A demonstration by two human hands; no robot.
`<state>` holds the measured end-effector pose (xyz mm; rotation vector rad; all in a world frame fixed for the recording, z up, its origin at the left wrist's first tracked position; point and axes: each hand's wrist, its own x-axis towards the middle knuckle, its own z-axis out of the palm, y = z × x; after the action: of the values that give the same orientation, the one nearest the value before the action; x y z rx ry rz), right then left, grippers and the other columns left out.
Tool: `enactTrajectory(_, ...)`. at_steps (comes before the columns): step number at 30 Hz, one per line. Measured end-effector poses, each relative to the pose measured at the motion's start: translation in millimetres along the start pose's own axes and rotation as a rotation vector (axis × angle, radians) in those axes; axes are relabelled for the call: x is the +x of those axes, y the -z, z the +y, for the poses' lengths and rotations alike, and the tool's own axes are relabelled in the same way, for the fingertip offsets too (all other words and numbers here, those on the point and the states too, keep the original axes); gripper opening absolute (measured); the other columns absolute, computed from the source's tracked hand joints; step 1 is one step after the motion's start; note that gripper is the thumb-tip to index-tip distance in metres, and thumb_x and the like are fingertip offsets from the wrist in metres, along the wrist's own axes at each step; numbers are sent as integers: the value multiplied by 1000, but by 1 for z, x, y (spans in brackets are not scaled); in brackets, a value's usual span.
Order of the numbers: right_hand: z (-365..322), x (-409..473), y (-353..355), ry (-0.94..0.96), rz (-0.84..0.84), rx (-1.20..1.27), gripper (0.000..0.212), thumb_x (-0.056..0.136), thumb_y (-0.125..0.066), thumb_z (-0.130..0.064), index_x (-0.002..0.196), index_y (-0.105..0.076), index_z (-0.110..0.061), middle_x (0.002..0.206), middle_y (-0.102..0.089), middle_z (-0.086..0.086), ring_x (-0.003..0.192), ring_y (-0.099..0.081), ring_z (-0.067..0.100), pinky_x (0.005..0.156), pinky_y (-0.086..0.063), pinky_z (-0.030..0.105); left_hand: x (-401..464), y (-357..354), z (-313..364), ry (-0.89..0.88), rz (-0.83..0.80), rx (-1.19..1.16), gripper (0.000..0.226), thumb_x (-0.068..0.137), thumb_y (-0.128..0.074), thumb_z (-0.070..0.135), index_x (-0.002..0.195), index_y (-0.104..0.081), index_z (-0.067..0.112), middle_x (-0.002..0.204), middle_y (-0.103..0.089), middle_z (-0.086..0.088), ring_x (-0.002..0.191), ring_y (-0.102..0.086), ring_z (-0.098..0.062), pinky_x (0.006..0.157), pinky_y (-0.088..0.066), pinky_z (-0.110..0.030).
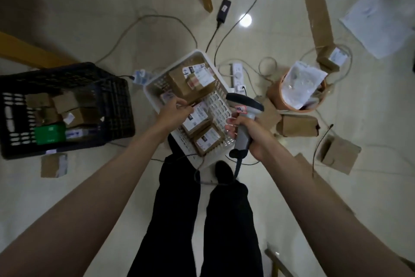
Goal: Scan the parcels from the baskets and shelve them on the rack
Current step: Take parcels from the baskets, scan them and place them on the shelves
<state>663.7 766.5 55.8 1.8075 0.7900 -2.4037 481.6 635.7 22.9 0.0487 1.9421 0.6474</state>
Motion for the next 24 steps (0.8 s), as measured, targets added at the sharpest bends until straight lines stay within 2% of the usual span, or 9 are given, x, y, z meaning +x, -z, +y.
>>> enactTrajectory(4,25,83,-1,-37,52,66,19,93,-57,6,111,-62,0,95,-69,16,79,-68,27,73,-59,35,80,-16,-18,-45,41,-7,38,97,-65,30,131,-49,22,115,-56,3,102,-61,-14,82,-48,-28)
enactTrajectory(7,38,137,-9,-72,33,130,17,93,-61,2,109,-64,0,99,-69,17,86,-68,28,69,-60,34,135,-21,-34,-120,93,34,44,95,-66,22,135,-51,17,128,-51,-2,106,-55,-11,80,-44,-16)
enactTrajectory(8,42,153,-12,-77,21,147,17,93,-62,1,110,-64,0,98,-68,16,87,-67,27,70,-60,34,151,-21,-38,-132,103,57,46,93,-67,21,136,-51,16,132,-48,-4,110,-53,-13,85,-46,-18)
enactTrajectory(10,48,183,-21,-82,23,188,18,93,-61,0,111,-63,-1,96,-67,14,86,-68,26,69,-60,33,180,-22,-44,-136,105,103,50,93,-67,21,139,-47,18,140,-44,-6,121,-50,-19,102,-48,-34)
enactTrajectory(13,56,225,-34,-44,37,272,18,93,-60,0,111,-63,-3,96,-67,11,94,-67,28,75,-62,36,214,-20,-45,-215,68,133,55,92,-67,19,142,-44,19,143,-43,-1,127,-47,-19,107,-46,-47)
enactTrajectory(16,59,257,-50,9,32,326,14,94,-58,-2,106,-64,-6,95,-69,8,95,-67,25,97,-57,49,241,-18,-39,-331,38,112,55,92,-67,18,142,-44,19,137,-44,5,130,-47,-19,108,-45,-47)
enactTrajectory(20,56,287,-72,42,4,405,10,94,-58,-4,99,-64,-10,102,-65,8,101,-60,24,106,-50,47,275,-18,-26,-342,-2,124,56,97,-64,23,146,-38,21,144,-46,-1,130,-50,-21,107,-47,-47)
enactTrajectory(21,54,294,-77,47,-7,410,10,94,-59,-5,99,-64,-12,104,-65,9,102,-61,23,106,-50,44,284,-18,-24,-346,-3,130,54,98,-63,24,146,-39,21,144,-47,-1,129,-50,-22,107,-47,-47)
enactTrajectory(24,45,311,-91,60,-23,401,10,95,-62,-6,100,-65,-14,100,-69,7,96,-65,24,91,-54,41,305,-16,-24,-325,-13,180,51,99,-58,21,147,-41,19,149,-43,-4,131,-47,-22,109,-44,-43)
